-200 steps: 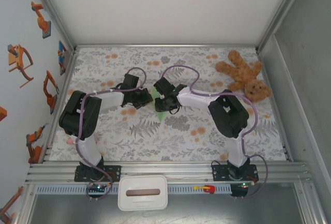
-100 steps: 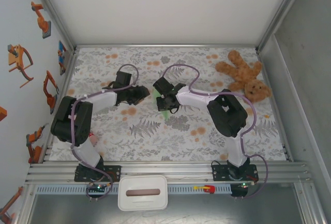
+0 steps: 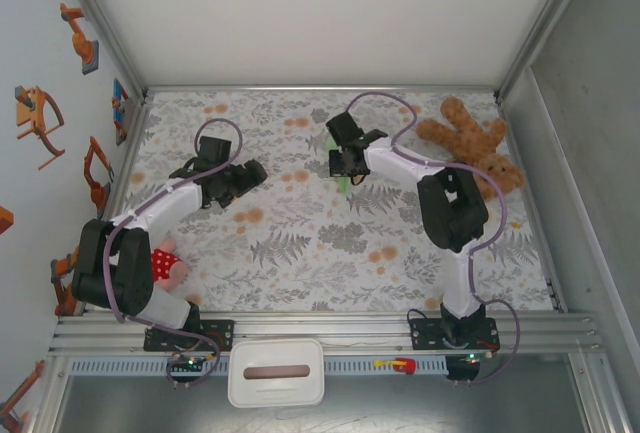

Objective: Fold a paper plane with a square sheet of paper (pick it up from the middle)
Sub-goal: Move the paper plane to the top-center of the table.

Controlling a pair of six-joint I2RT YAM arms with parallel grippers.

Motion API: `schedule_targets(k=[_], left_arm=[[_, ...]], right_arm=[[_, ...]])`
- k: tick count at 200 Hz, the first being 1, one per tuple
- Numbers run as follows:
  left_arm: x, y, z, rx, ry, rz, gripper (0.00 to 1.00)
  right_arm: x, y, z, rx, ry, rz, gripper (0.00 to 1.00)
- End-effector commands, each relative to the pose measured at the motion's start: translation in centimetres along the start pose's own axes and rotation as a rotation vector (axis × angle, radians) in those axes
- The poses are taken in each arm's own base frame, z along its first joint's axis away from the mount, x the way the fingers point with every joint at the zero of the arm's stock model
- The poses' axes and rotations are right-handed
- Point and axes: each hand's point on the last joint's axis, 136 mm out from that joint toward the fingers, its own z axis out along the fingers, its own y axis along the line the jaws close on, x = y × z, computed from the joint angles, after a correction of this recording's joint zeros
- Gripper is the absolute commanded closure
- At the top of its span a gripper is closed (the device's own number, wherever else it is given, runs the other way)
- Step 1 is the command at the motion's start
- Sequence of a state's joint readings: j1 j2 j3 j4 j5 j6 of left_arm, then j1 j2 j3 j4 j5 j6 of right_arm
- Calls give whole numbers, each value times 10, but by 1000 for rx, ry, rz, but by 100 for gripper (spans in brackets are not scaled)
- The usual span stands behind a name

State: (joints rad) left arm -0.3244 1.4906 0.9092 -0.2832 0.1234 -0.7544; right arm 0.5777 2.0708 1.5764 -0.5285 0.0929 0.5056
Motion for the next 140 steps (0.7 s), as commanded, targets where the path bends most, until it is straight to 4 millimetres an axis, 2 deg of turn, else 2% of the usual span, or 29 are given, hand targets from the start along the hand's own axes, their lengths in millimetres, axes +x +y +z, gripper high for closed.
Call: schedule_targets(k=[1, 53, 88, 140], left_arm=[[6, 16, -4, -58, 8, 13, 10], [8, 18, -3, -63, 12, 8, 0], [6, 19, -5, -68, 0, 13, 4], [7, 18, -5, -67, 8, 13, 4]], right_arm=[[1, -9, 13, 18, 44, -26, 93], [8, -25, 29, 48, 102, -6, 88], [13, -28, 31, 57, 118, -2, 82], [19, -30, 41, 64, 140, -5, 79]])
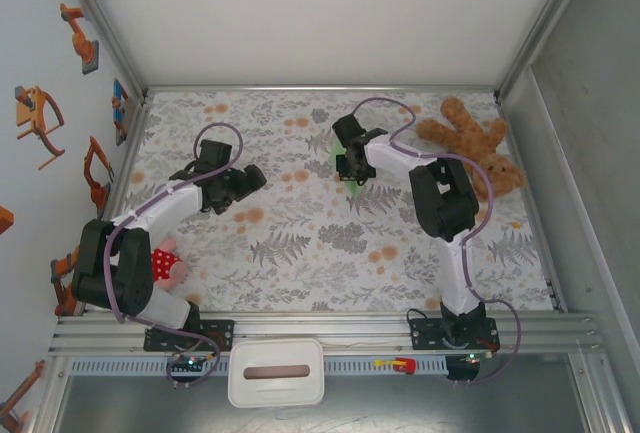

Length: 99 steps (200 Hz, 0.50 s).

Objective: Fold a paper plane with a square sheet of paper (pick it up from the middle)
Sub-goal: Move the paper plane to the top-center of the table.

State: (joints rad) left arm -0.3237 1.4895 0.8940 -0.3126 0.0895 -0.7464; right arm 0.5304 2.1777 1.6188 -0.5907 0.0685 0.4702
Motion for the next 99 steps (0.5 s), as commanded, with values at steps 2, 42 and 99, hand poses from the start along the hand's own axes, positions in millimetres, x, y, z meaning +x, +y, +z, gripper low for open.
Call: schedule_targets(k=[2, 42, 99], left_arm=[[1, 4, -6, -13, 0, 10, 4], [3, 5, -3, -14, 10, 7, 4], [3, 4, -2, -9, 14, 7, 4]], right_arm=[[1, -3, 7, 15, 23, -4, 79], [10, -9, 21, 47, 48, 14, 77], [19, -26, 41, 106, 75, 161, 74]])
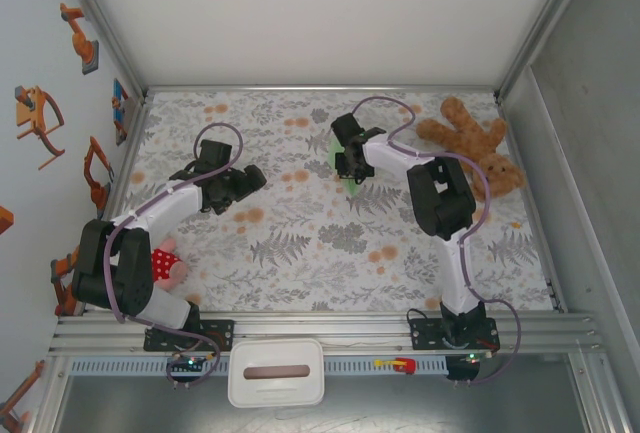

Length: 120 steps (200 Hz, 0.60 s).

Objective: Fold a paper plane with a square sheet of paper (pick it up from the middle)
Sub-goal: Move the paper plane to the top-center of the table.

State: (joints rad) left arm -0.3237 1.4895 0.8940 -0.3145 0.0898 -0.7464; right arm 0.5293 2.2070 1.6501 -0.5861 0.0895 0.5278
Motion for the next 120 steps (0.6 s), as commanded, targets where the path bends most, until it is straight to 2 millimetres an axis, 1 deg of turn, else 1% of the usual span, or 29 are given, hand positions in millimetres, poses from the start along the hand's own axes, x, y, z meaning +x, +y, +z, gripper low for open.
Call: schedule_targets(k=[1, 12, 38, 52, 60, 67, 82, 100, 120], left_arm=[[2, 3, -2, -8, 12, 7, 4], [2, 2, -2, -5, 11, 8, 4], [1, 1, -3, 2, 8, 7, 4], [1, 0, -4, 4, 10, 8, 4], [0, -1, -4, 7, 7, 8, 4], [-1, -3, -5, 15, 3, 4, 4], [-5, -11, -8, 36, 0, 8, 4], [-13, -18, -13, 49, -19, 19, 4], [-25, -26, -22, 59, -62, 35, 4]], right_arm=[[25, -27, 35, 94, 88, 105, 74], [23, -29, 37, 97, 86, 128, 73], [18, -24, 40, 82, 84, 115, 72], [13, -20, 37, 65, 77, 92, 72], [8, -17, 31, 49, 66, 84, 72], [3, -14, 24, 34, 56, 76, 72], [-12, -8, 2, 8, 12, 65, 72], [-32, -4, -32, -8, -52, 56, 68], [-50, -4, -74, -23, -139, 45, 60]])
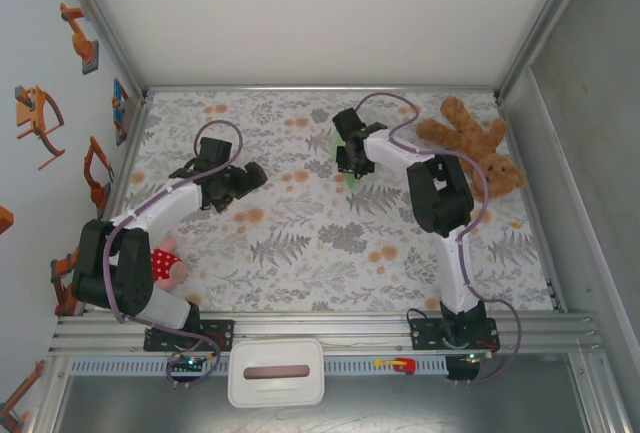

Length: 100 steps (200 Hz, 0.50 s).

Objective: Fold a paper plane with a square sheet of paper (pick it up from the middle)
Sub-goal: Move the paper plane to the top-center of the table.

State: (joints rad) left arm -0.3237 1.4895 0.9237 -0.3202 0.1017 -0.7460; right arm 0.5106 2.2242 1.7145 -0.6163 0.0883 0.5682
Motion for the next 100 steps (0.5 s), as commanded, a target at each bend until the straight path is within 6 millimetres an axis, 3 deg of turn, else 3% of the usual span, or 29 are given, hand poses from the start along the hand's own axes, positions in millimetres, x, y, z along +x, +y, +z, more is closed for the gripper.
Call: schedule_targets(k=[1, 31, 67, 100], left_arm=[[-19, -17, -17, 35, -55, 34, 4], [-42, -25, -38, 32, -155, 74, 4], [-71, -20, -68, -11, -341, 138, 4], [-87, 14, -95, -150, -549, 193, 4]], right_arm=[[-36, 1, -72, -24, -128, -14, 59], [-50, -19, -128, 5, -247, -4, 49], [-44, -71, -179, 115, -411, 6, 42], [-23, -126, -211, 265, -573, 11, 11]])
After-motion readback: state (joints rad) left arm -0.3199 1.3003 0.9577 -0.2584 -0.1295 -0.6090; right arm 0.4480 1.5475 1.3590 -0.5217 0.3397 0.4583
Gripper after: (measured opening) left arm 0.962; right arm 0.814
